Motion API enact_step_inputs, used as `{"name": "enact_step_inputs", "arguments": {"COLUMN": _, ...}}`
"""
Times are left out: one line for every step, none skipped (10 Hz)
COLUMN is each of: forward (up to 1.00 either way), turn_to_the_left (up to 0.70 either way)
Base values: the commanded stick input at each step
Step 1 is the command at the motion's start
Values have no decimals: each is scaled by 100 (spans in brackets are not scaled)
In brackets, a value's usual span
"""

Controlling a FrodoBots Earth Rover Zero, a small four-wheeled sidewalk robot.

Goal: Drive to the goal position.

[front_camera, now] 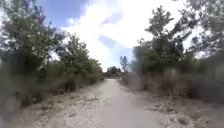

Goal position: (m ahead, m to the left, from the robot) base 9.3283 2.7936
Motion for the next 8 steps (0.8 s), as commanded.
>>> {"name": "enact_step_inputs", "arguments": {"forward": 45, "turn_to_the_left": 0}}
{"name": "enact_step_inputs", "arguments": {"forward": 45, "turn_to_the_left": 0}}
{"name": "enact_step_inputs", "arguments": {"forward": 45, "turn_to_the_left": 0}}
{"name": "enact_step_inputs", "arguments": {"forward": 45, "turn_to_the_left": 0}}
{"name": "enact_step_inputs", "arguments": {"forward": 45, "turn_to_the_left": 0}}
{"name": "enact_step_inputs", "arguments": {"forward": 45, "turn_to_the_left": 0}}
{"name": "enact_step_inputs", "arguments": {"forward": 45, "turn_to_the_left": 0}}
{"name": "enact_step_inputs", "arguments": {"forward": 45, "turn_to_the_left": 0}}
